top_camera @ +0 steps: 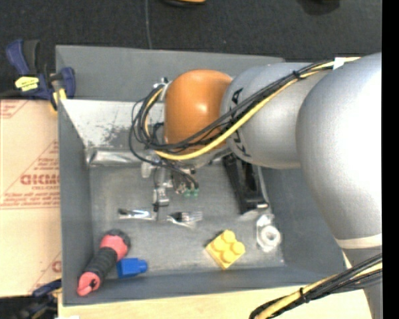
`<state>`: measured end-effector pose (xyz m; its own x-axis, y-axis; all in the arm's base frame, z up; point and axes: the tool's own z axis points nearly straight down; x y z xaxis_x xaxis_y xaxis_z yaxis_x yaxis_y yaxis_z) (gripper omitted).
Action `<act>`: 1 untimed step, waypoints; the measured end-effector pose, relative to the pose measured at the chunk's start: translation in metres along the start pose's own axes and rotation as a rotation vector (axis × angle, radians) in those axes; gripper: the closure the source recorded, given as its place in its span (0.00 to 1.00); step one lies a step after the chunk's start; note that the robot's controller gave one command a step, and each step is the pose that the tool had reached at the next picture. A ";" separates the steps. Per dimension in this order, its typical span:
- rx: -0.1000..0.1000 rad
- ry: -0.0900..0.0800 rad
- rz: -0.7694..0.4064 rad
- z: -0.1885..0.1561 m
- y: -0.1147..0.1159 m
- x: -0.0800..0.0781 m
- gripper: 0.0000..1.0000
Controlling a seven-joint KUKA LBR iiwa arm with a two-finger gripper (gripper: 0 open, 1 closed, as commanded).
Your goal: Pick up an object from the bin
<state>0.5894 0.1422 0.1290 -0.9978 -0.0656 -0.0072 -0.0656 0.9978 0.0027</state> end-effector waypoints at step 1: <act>-0.003 -0.003 0.025 -0.006 -0.008 0.006 0.00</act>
Offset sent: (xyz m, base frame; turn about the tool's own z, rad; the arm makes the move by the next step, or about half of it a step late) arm -0.0051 -0.0492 -0.0590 0.0670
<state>0.5844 0.1337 0.1350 -0.9991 -0.0410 -0.0106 -0.0410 0.9991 0.0055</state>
